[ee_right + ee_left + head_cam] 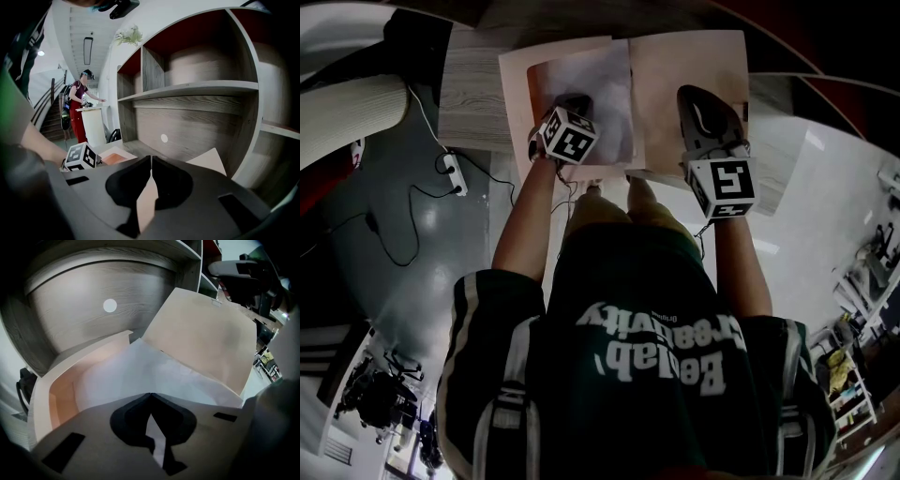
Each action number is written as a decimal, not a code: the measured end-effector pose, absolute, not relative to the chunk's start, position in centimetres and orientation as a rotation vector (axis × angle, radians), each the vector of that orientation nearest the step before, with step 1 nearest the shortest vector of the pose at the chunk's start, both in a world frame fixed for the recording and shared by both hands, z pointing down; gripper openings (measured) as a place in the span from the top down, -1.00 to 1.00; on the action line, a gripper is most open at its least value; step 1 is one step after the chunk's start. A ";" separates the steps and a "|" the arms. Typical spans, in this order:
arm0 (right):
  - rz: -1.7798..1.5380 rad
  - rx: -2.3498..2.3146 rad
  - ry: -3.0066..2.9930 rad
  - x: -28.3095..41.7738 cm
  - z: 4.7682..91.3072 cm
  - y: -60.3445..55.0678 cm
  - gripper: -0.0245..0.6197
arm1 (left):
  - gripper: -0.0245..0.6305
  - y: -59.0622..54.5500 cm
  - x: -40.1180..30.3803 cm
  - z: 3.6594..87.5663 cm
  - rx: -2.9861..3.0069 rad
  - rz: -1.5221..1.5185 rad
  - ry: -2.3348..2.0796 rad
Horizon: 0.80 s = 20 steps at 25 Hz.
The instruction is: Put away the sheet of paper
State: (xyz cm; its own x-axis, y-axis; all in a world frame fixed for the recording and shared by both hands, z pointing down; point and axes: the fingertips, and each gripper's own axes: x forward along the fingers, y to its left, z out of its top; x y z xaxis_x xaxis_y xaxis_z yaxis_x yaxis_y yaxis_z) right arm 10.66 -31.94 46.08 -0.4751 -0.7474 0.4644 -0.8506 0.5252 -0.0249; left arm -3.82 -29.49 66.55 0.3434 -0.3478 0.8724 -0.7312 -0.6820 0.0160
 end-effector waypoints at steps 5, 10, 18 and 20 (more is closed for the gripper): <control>0.350 1.305 -2.383 10.3 45.8 -31.7 0.81 | 0.87 -29.6 -3.0 65.2 2.222 1.225 -0.973; 0.355 1.300 -2.381 10.0 46.1 -31.4 0.81 | 0.87 -30.4 0.0 64.3 2.267 1.175 -0.947; 0.352 1.308 -2.378 10.4 45.7 -31.1 0.81 | 0.87 -29.4 1.0 66.8 2.217 1.259 -0.911; 0.352 1.310 -2.378 10.6 45.8 -31.1 0.81 | 0.87 -29.1 0.4 66.9 2.198 1.271 -0.933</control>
